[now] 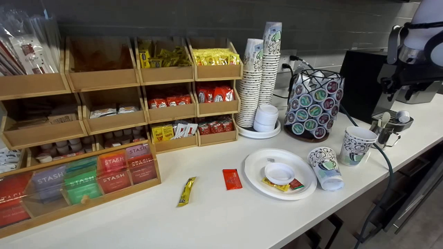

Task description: Take the spoon out of the cup and put it in the milk pitcher

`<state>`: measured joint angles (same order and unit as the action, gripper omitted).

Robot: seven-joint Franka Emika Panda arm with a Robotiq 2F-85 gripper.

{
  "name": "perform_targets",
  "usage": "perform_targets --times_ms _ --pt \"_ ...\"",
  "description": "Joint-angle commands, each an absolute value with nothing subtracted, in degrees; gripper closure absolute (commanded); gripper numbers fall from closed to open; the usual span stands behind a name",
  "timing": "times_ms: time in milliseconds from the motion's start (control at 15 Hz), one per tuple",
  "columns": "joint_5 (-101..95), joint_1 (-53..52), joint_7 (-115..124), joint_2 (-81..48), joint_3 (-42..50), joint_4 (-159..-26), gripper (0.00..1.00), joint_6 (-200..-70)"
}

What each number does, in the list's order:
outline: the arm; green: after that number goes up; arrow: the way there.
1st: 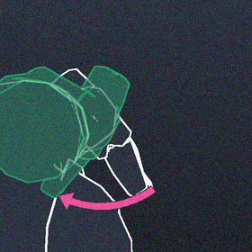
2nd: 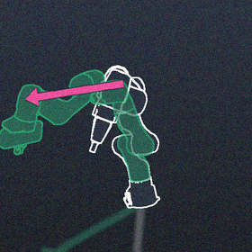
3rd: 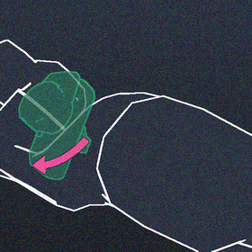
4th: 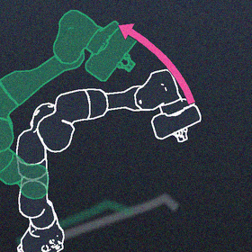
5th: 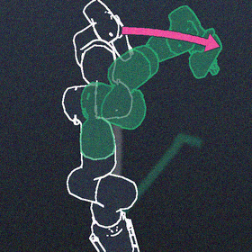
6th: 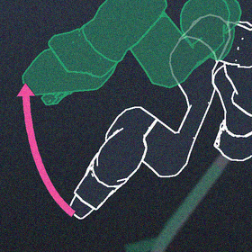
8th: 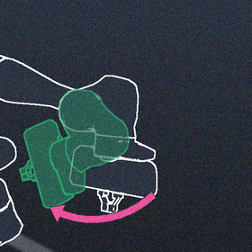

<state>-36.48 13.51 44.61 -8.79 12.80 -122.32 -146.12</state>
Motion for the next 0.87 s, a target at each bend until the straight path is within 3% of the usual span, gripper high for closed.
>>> perform_targets --times_ms 0,133,200,733,800 --pt "-27.73 11.69 39.13 0.32 11.8 -129.94 0.17 -147.45" --pt "-21.44 10.78 31.88 4.9 10.6 -135.78 0.02 -148.06" --pt "-19.32 10.28 28.54 7.37 10.06 -139.07 0.0 -148.6" --pt "-1.9 5.14 -1.89 23.24 10.96 -165.96 0.0 -156.7" --pt "-5.62 8.64 4.12 17.31 8.05 -158.14 0.0 -153.84"
